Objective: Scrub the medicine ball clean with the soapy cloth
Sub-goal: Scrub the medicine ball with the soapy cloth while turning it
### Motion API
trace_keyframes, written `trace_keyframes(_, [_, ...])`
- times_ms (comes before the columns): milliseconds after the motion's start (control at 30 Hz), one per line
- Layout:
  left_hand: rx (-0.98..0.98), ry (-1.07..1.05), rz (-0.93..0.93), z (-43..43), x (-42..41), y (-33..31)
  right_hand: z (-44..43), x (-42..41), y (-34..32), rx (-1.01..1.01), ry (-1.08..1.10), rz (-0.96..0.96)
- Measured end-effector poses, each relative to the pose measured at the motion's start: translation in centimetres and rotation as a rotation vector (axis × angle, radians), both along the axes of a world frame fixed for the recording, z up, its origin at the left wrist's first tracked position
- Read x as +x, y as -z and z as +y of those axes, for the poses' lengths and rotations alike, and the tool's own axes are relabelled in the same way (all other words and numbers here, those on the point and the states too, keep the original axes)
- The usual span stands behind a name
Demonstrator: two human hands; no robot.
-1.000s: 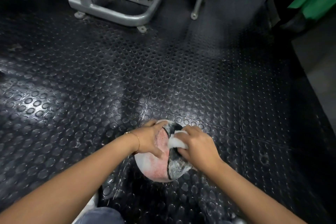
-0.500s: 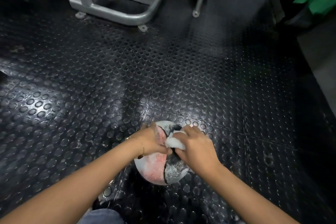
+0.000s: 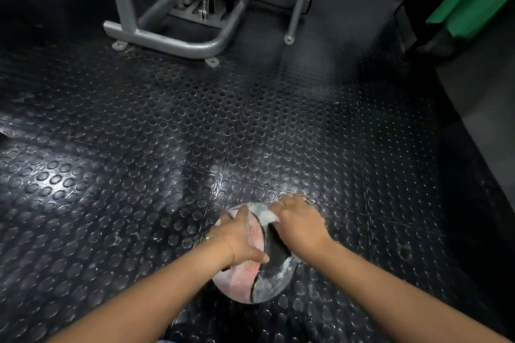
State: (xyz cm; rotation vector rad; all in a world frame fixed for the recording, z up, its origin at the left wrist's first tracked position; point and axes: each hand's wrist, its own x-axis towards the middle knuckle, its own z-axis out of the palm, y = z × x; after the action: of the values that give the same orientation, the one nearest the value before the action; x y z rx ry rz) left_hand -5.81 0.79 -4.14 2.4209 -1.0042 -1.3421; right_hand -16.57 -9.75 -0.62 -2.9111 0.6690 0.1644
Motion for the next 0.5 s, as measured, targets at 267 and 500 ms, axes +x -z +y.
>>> trace_keyframes(267, [0.006, 0.12, -0.081, 1.1, -1.0, -0.2, 1.3, -2.1, -0.1, 0.109, 0.082, -0.077])
trace_keyframes(500, [-0.024, 0.117, -0.072, 0.7, -0.7, -0.4, 1.9, -3.0, 0.7, 0.18, -0.061, -0.126])
